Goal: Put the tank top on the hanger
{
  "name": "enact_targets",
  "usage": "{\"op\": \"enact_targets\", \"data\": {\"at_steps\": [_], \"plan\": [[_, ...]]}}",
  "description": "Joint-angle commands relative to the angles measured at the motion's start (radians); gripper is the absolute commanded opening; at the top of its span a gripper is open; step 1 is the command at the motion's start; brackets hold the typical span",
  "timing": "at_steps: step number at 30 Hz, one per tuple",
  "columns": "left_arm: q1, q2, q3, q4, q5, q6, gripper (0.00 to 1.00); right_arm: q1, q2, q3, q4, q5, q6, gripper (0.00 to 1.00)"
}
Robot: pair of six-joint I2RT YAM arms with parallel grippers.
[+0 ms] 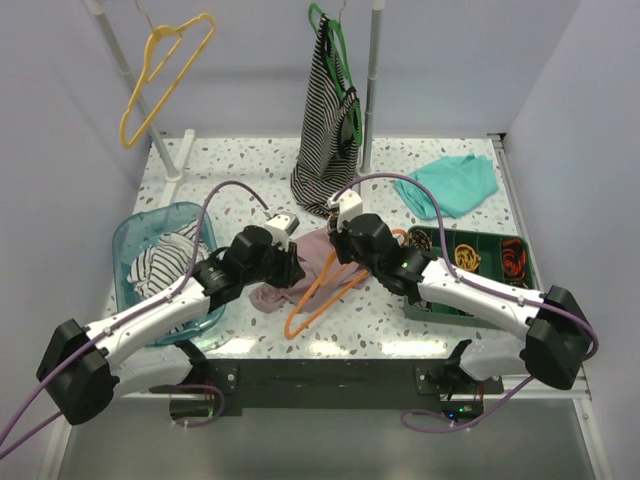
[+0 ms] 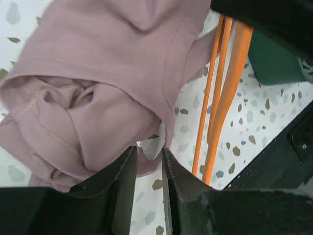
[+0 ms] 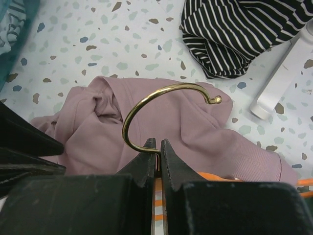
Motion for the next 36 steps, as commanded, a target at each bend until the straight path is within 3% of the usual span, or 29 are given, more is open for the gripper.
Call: {"op": "enact_targets", "data": {"at_steps": [1,4,10,27,29,30,33,36], "plan": [[-0.001,0.050,0.038,-0.025,0.158,0.060,0.31,0.005,-0.055,-0.003,0.055,0.022,-0.022,0.00],[-0.003,0.088,0.033,-0.022,0.212,0.082,0.39,0.005,-0.058,-0.003,0.058,0.025,-0.021,0.00],[-0.004,0.157,0.004,0.036,0.232,0.071,0.41,0.006,-0.066,-0.003,0.057,0.030,-0.019,0.00],[-0.045,0.355,-0.004,0.199,0.269,0.042,0.41,0.008,-0.084,-0.021,0.058,0.045,-0.018,0.00],[-0.047,0.361,-0.007,0.205,0.266,0.037,0.33,0.008,-0.081,-0.021,0.061,0.048,-0.016,0.00],[-0.047,0.361,-0.007,0.203,0.256,0.036,0.20,0.006,-0.083,-0.023,0.061,0.050,-0.016,0.00],[-0.047,0.328,-0.002,0.184,0.238,0.036,0.05,0.008,-0.083,-0.021,0.061,0.073,-0.022,0.00],[-0.032,0.274,0.022,0.139,0.224,0.037,0.00,0.006,-0.080,-0.015,0.057,0.138,-0.022,0.00]]}}
